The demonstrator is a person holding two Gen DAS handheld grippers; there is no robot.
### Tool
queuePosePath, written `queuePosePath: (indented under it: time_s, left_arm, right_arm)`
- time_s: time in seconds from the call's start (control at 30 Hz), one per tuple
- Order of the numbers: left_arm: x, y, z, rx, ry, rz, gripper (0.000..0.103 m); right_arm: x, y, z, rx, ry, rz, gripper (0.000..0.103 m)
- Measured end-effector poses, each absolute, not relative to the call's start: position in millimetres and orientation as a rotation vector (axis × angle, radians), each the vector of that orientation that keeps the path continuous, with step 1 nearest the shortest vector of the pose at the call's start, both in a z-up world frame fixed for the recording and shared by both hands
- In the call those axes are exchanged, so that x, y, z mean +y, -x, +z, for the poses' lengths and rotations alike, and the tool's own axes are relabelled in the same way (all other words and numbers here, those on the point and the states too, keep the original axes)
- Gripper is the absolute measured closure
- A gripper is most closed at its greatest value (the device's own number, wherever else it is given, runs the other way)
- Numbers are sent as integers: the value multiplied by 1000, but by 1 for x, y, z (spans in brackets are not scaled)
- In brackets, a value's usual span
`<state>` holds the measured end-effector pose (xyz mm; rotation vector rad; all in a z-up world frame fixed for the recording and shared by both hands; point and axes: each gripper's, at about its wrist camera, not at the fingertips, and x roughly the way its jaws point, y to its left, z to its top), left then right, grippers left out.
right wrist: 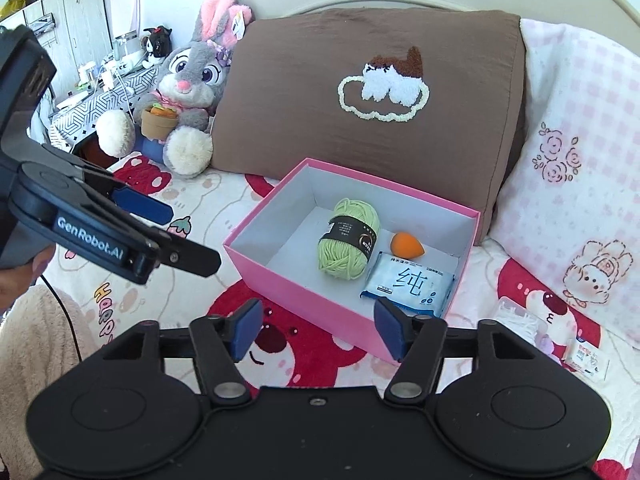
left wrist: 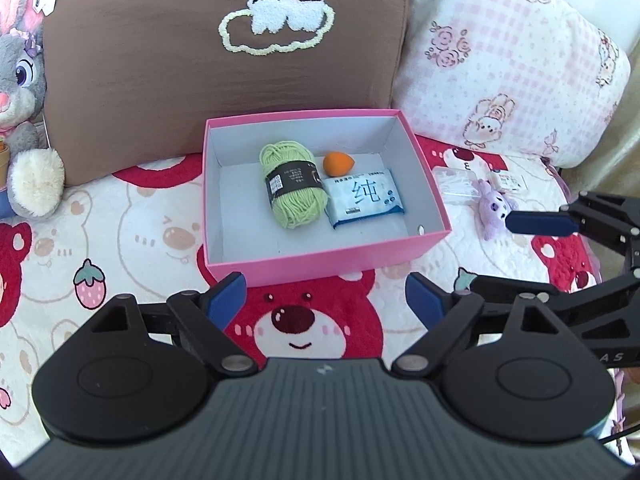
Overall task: Organize objects
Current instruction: 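Raise the open left gripper out of the pink box, then move the left gripper toward the purple plush toy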
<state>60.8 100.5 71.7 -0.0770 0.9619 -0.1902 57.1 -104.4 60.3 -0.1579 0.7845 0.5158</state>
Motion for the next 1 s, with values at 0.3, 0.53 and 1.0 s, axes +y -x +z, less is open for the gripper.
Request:
queuePosePath:
  time_s: [0.3, 0.53, 1.0]
  left_arm:
    - [87, -41, 68, 971, 21, -204, 5]
    - [71, -29, 67, 968, -11, -233, 0]
    - [53, -38, 24, 1052, 122, -261, 0]
  right_arm:
    - [-119, -26, 67, 781, 174, 531, 15]
    - [-125, -14, 63, 751, 227, 528, 8]
    - [-163, 12, 35, 773, 215, 589, 8]
